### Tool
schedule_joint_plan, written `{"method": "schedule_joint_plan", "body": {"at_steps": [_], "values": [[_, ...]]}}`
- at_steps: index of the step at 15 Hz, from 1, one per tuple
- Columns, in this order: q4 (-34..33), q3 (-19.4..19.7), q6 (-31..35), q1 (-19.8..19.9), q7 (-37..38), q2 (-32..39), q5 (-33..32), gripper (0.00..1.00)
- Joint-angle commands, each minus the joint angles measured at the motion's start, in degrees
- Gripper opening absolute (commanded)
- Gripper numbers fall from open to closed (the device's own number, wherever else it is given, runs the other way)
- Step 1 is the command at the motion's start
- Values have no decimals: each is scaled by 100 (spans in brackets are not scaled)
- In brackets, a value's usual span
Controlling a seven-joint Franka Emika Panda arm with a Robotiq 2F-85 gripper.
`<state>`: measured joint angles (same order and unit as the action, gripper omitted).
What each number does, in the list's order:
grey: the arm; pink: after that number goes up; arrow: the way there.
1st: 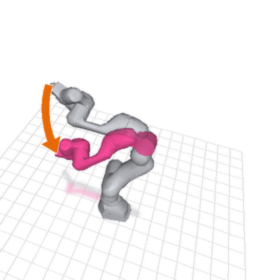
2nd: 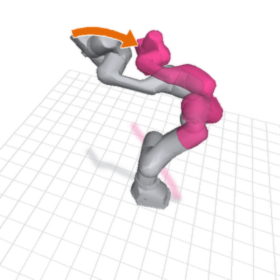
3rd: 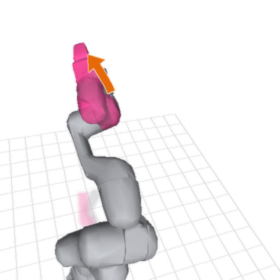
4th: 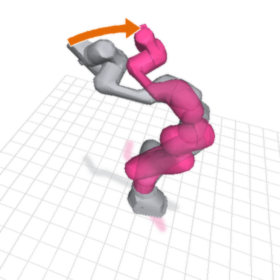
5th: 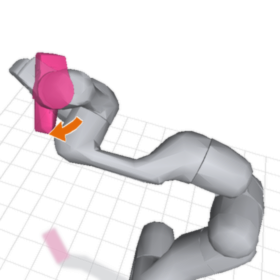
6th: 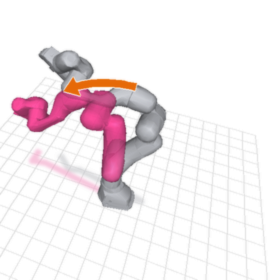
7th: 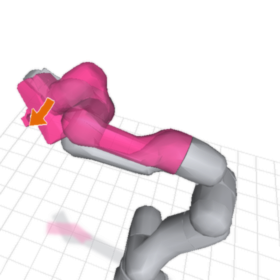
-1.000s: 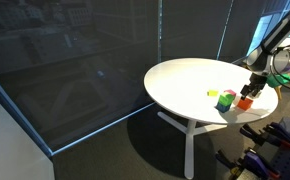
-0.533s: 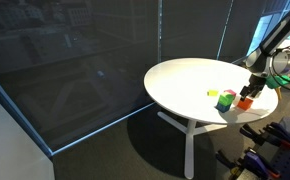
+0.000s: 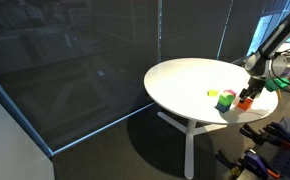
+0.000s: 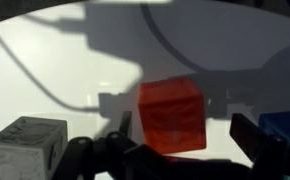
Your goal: Put the orange block on the green block
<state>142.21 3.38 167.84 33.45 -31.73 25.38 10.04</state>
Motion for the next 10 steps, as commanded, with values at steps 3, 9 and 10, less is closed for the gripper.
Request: {"method": "schedule_joint_plan", "body": {"at_steps": [3,9,10], "values": [[-150,-224,57,337,-29,158,-326,100],[-280,-260,67,458,21,321,-472,66],[-288,-258,75,466,26,341,-492,58]]}}
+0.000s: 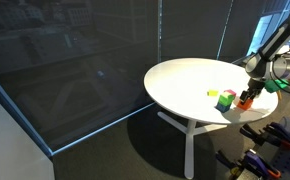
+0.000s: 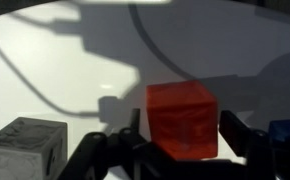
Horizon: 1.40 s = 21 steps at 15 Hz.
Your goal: Put the orange block on the green block
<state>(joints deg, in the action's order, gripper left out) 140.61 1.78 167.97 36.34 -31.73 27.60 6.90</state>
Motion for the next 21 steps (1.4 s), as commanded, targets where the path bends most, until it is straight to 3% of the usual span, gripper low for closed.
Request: {"method": "schedule_joint_plan", "body": {"at_steps": [1,3,7,21], "values": [[-139,-92,52,178,40,131,-198,49],[-125,-65,29,161,70,119,-246,34],[2,3,-56,105,168,-69,-270,24],[533,122,-510,21,56,-1192,-170,21]]}}
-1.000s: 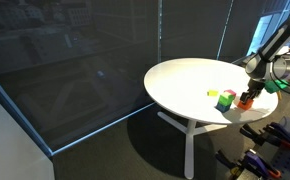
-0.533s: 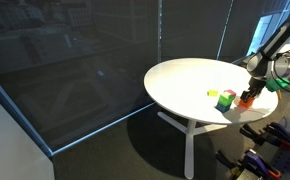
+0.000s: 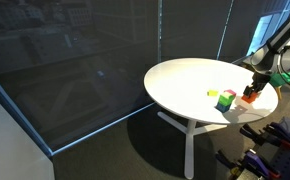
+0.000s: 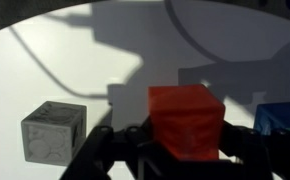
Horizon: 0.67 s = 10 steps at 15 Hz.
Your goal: Put the orange block on the green block
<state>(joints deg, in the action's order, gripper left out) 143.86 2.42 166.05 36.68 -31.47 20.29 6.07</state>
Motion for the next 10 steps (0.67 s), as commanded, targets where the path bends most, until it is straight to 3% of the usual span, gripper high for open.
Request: {"method": "schedule_joint_plan", "body": {"at_steps": [1,6,10], "values": [[232,45,-432,3,-36,-563,-36,21],[293,115,-1082,-96,-314,-1143,262,21],[311,387,-1503,-385,-424,-1565,450,21]]}}
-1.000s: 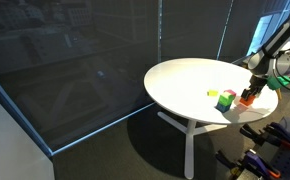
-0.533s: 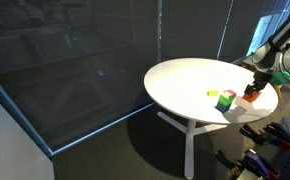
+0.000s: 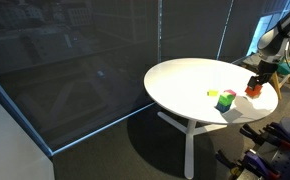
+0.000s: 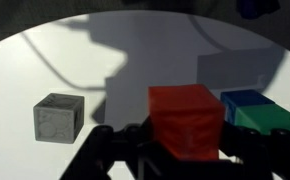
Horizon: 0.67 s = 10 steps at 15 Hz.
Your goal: Put the orange block on the green block
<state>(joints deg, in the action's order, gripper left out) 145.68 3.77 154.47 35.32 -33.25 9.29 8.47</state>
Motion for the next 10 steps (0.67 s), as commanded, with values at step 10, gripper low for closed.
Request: {"method": "schedule_joint_plan", "body": {"at_steps": [10], "values": [[183,1138,-664,-1175,-67,-861,95,46]]}}
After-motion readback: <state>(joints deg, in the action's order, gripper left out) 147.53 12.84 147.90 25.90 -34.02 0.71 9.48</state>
